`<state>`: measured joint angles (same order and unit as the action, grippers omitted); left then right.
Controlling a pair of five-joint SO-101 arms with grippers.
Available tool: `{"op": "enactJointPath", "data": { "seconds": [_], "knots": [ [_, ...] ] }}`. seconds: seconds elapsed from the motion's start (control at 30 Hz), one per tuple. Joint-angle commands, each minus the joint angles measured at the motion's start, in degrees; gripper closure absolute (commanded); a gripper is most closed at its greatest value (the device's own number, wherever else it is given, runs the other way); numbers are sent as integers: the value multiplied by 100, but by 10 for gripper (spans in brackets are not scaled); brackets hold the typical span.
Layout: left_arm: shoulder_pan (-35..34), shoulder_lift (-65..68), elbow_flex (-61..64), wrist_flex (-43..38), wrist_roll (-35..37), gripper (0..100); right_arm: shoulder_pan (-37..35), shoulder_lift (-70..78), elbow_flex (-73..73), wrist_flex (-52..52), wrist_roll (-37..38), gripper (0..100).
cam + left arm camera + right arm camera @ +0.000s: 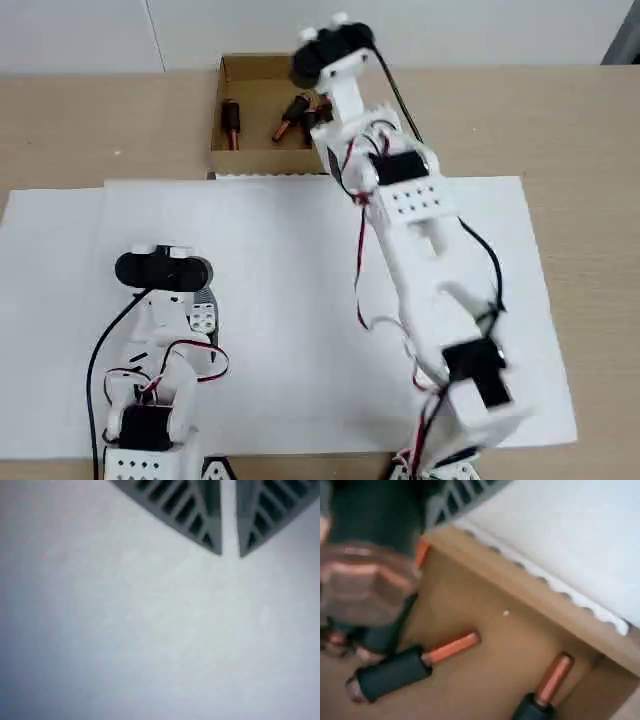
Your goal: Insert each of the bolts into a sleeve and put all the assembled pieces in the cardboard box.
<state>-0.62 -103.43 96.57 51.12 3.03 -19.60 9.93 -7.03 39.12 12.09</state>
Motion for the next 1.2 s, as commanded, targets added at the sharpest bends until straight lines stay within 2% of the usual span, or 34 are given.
{"op": "enactJointPath", "data": {
  "seconds": [0.0,0.23,0.4,0.63,0.77,0.83,1.17],
  "knots": [
    [-26,-70,-22,9,44,994,13,602,-1222,-198,554,996],
    [0,-70,-22,9,44,994,-22,2211,-2752,-602,1609,995],
    [422,-70,-22,26,-246,994,-101,3002,-3262,-945,2347,995],
    [527,-70,-22,26,-343,994,-215,3380,-3516,-884,2365,981],
    [527,-70,-22,26,-343,994,-251,3380,-3516,-497,2374,840],
    [527,-70,-22,26,-343,994,-277,3380,-3516,-409,2374,801],
    [501,-70,-22,26,-325,994,-268,3345,-3516,-426,2409,885]
  ]
}}
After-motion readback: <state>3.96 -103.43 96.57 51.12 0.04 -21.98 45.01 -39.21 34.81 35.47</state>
